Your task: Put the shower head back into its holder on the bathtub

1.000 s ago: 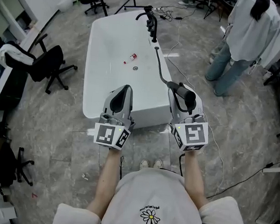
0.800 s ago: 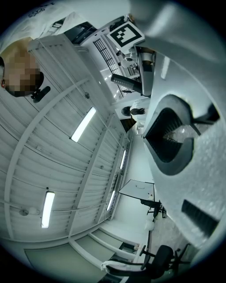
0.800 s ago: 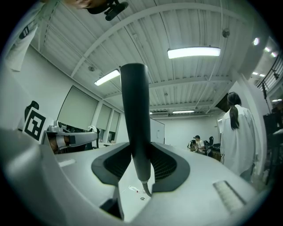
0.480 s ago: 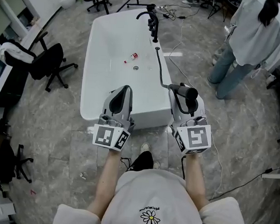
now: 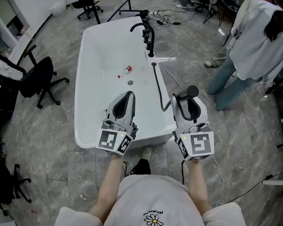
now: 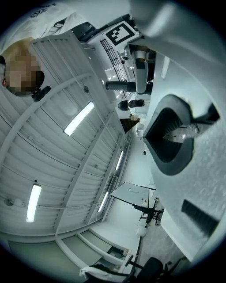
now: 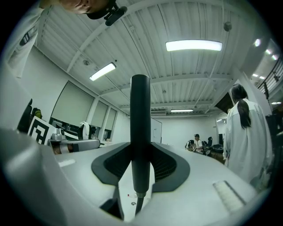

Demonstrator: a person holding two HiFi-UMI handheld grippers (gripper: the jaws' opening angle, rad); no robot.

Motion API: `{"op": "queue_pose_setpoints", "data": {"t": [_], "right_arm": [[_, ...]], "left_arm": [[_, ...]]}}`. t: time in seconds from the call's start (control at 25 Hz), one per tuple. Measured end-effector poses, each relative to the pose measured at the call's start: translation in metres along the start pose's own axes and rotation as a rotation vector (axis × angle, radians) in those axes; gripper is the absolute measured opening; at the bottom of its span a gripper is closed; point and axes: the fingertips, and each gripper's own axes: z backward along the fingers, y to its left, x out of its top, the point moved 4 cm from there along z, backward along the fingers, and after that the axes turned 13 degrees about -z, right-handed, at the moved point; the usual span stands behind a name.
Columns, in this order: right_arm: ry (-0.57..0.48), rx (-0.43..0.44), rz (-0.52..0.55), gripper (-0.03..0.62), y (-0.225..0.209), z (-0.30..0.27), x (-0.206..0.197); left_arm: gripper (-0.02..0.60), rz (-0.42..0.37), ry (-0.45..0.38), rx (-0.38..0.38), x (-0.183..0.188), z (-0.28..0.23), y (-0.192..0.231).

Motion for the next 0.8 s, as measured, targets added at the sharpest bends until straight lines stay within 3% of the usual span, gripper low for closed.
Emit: {"op": "queue_pose_setpoints", "data": {"t": [0.28,0.56,0.8], "right_arm": [[0.0,-0.041,0.035,0.141,-0.032,-0.092,0.005],[0.056,-0.035,-0.001,0.141,-0.062,-0.142,-0.019],[0.058,0.023,-0.027,0.141,-0.101,-0.163,-0.022]], "left_arm": [[0.002,0.035,0.034,-0.087,-0.046,-0.079,0.053],[0.001,0.028,0.128,-0.136,-0.105,-0.123,0.057],[0.099,-0.137,0.246,-0.206,-0.152,-0.159,0.044]]}}
